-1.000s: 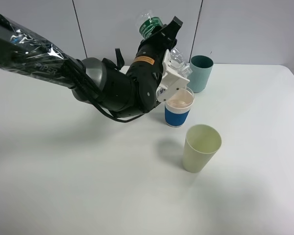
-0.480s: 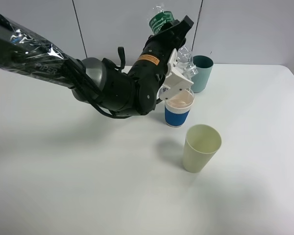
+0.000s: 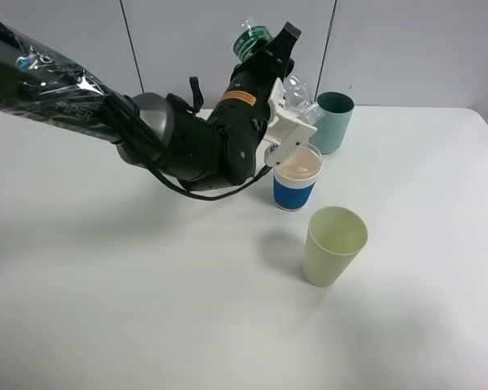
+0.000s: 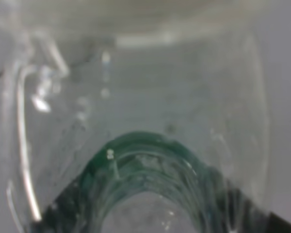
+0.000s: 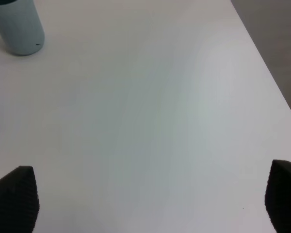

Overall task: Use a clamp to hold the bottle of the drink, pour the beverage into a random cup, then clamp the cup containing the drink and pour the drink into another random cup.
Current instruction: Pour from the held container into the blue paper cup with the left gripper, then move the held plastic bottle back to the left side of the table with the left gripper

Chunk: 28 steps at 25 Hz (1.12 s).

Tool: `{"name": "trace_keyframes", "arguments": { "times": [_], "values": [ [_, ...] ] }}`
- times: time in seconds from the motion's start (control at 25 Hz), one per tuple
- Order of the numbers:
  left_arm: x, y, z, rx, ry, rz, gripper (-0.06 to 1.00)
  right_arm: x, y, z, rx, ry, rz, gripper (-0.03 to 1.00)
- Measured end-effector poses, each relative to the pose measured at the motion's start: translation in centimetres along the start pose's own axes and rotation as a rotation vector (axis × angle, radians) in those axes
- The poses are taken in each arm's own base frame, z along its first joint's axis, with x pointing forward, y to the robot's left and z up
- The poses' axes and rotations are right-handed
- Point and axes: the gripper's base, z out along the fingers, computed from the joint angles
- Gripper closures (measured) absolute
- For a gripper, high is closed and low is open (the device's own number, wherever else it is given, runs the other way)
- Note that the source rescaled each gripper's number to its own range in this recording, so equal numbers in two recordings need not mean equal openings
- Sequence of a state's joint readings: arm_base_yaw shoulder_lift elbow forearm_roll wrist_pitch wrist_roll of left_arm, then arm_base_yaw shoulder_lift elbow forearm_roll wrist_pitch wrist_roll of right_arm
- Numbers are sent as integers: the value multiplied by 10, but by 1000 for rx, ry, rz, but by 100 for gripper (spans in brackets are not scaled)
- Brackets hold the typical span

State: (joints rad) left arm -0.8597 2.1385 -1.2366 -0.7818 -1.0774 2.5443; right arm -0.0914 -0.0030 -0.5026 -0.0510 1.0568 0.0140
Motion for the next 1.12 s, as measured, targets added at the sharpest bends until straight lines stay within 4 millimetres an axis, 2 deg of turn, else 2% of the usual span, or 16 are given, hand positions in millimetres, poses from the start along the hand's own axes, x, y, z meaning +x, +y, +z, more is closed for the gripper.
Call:
{"name": "trace_keyframes", "arguments": {
  "times": [0.24, 0.48, 0.76, 1.12],
  "values": [
    [19, -6, 2, 113, 26, -125, 92, 0, 0, 0, 0, 0, 0, 9],
    [52, -6, -12, 150, 57, -320, 92, 0, 0, 0, 0, 0, 0, 9],
    [96, -12, -44, 175, 55, -750, 92, 0, 0, 0, 0, 0, 0, 9],
    [155, -31, -85, 147, 86, -1441, 92, 0, 0, 0, 0, 0, 0, 9]
  ]
}}
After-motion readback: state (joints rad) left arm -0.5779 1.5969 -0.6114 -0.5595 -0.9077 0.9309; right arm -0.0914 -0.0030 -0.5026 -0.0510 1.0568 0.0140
